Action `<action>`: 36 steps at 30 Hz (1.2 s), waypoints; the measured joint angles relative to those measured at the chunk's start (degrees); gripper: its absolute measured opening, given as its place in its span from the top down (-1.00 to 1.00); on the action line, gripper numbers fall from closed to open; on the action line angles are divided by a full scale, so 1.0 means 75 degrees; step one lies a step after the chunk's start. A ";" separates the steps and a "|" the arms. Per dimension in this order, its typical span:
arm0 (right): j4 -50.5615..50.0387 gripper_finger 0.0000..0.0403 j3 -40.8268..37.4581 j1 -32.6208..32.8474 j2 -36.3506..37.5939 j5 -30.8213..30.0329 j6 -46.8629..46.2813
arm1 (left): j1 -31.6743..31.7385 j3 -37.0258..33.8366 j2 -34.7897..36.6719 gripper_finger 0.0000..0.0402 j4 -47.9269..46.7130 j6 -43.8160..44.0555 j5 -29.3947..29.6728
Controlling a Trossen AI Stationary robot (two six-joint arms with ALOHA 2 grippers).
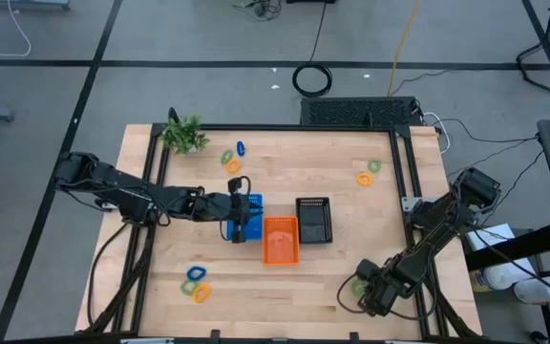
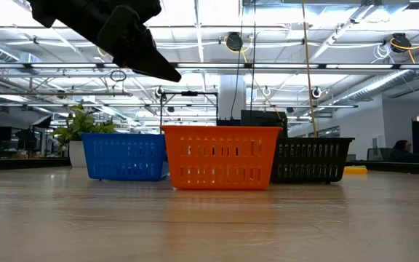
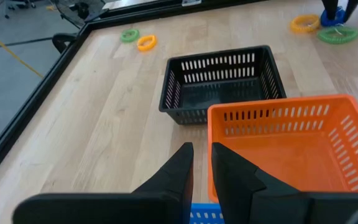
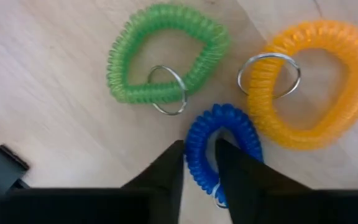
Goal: Sort spring keychains
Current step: Put the blue spring keychain into the blue bin
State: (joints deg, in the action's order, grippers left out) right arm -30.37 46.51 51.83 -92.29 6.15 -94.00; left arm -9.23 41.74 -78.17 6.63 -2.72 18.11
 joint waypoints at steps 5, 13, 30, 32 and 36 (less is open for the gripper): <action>-0.0038 0.95 -0.0002 0.0001 0.0006 0.0029 0.0015 | 0.0000 0.0000 0.0000 0.68 0.0013 0.0000 0.0000; 0.0328 0.97 -0.0011 -0.0017 0.0263 0.0579 0.0017 | 0.0000 0.0000 0.0000 0.68 0.0015 0.0000 0.0000; 0.0911 0.98 -0.0024 -0.0056 0.2647 -0.0859 0.0082 | -0.0003 0.0000 0.0000 0.68 0.0105 0.0000 0.0000; 0.0889 0.98 -0.0022 -0.0060 0.2731 -0.1066 0.0137 | -0.0001 0.0000 -0.0002 0.68 0.0123 0.0000 0.0000; 0.0878 0.98 -0.0022 -0.0060 0.2730 -0.1195 0.0221 | -0.0003 0.0000 -0.0001 0.68 0.0123 0.0000 0.0000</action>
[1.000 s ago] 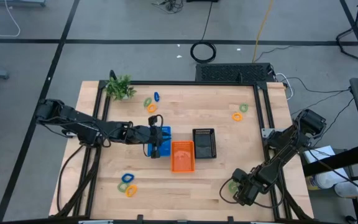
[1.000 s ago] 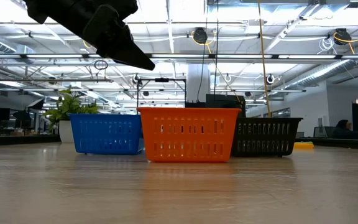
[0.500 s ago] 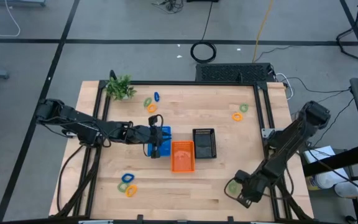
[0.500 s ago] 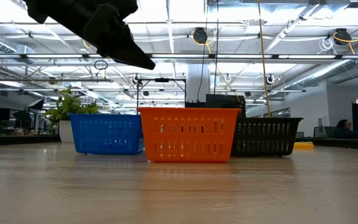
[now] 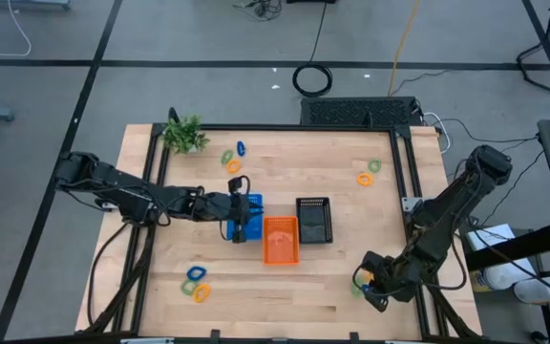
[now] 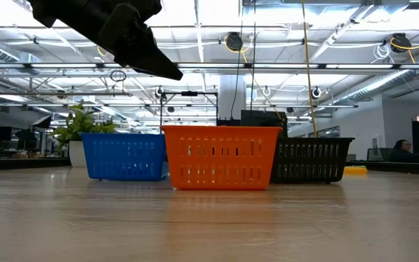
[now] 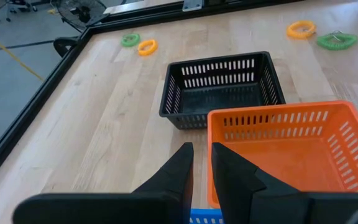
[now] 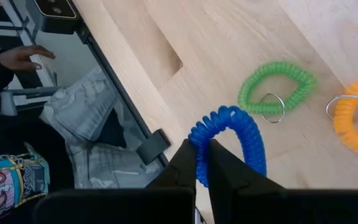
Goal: Sort spring keychains
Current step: Put the blue spring keychain into the blue bin
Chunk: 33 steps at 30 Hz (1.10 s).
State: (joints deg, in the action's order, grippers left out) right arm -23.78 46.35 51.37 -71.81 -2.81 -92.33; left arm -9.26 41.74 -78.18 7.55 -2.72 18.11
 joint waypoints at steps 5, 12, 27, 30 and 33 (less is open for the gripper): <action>0.0002 0.98 0.0003 0.0000 0.0000 -0.0006 -0.0003 | 0.0000 0.0000 0.0000 0.68 0.0003 0.0000 0.0000; 0.0331 0.98 0.0006 -0.0131 0.0006 -0.0028 0.1629 | 0.0000 0.0000 0.0001 0.68 0.0002 0.0000 0.0000; 0.0960 0.98 0.0012 -0.1218 0.0012 -0.1294 0.6247 | 0.0000 0.0000 -0.0001 0.68 0.0002 0.0000 0.0000; 0.1292 0.98 -0.0021 -0.1394 0.0012 -0.1785 0.6987 | 0.0001 0.0000 0.0001 0.68 0.0001 0.0000 0.0000; 0.2015 0.98 -0.0295 -0.1650 0.0012 -0.2039 0.7587 | 0.0000 0.0000 0.0001 0.68 0.0003 0.0000 0.0000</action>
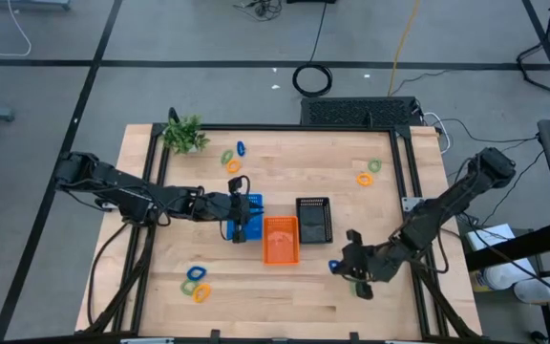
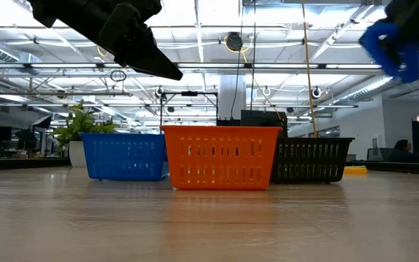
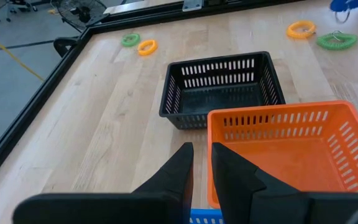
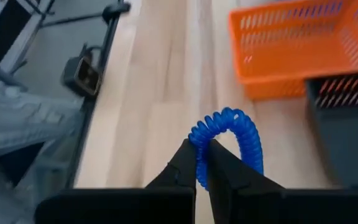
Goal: Sort spring keychains
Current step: Put the blue spring keychain into the blue bin
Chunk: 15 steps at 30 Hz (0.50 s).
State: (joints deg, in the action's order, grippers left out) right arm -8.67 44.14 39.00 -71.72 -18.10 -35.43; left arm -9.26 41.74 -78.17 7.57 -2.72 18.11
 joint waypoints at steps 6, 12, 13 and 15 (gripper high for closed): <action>0.2024 0.98 -0.1147 -0.0769 0.0000 0.0019 0.0831 | 0.0000 0.0000 0.0000 0.68 0.0000 0.0000 0.0000; 0.4296 0.98 -0.2248 -0.1939 0.0003 0.0421 0.1796 | 0.0000 0.0000 0.0000 0.68 -0.0002 0.0000 0.0000; 0.4693 0.98 -0.2404 -0.2156 0.0003 0.0575 0.1995 | 0.0002 0.0000 0.0000 0.68 0.0000 0.0000 0.0000; 0.5470 0.98 -0.2681 -0.2592 0.0005 0.0849 0.2398 | 0.0003 0.0000 0.0000 0.68 0.0000 0.0000 0.0000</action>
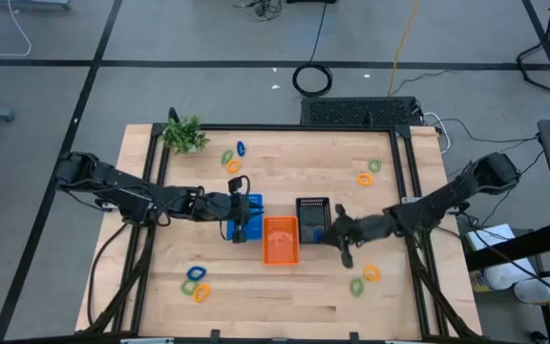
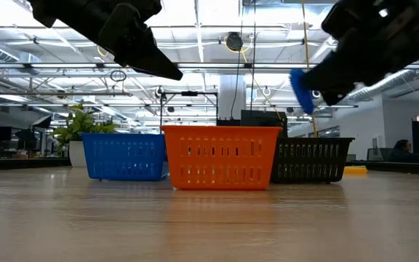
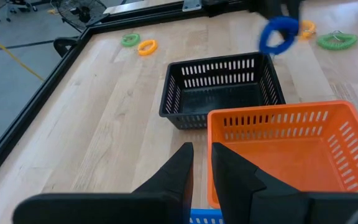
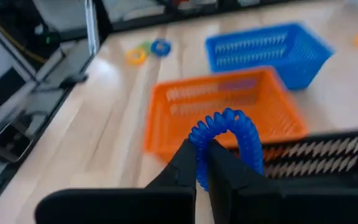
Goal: Sort spring keychains
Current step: Put the blue spring keychain into the blue bin
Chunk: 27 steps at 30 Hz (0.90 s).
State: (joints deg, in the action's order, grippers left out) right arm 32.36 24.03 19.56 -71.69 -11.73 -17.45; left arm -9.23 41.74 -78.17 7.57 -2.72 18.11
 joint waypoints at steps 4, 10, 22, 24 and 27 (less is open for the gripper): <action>0.1216 0.98 -0.0425 -0.0819 0.0001 0.0440 0.0590 | -0.0003 0.0000 0.0000 0.68 0.0000 0.0000 0.0000; 0.1815 0.98 -0.0592 -0.1614 0.0001 0.1016 0.1073 | 0.0000 0.0000 0.0000 0.68 0.0000 -0.0047 0.0000; 0.2621 0.98 -0.0592 -0.2604 0.0275 0.1802 0.1825 | 0.0000 0.0000 0.0000 0.68 0.0003 0.0047 0.0000; 0.2608 0.98 -0.0592 -0.2672 0.0453 0.1805 0.1857 | -0.0001 0.0000 -0.0001 0.68 0.0003 0.0047 0.0000; 0.2561 0.98 -0.0592 -0.2714 0.0707 0.1805 0.1923 | 0.0000 0.0000 0.0079 0.68 -0.0038 -0.0105 0.0000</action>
State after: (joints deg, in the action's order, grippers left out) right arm 51.56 19.59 -0.80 -66.39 1.80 -3.03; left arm -9.23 41.74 -77.58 7.29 -3.51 18.11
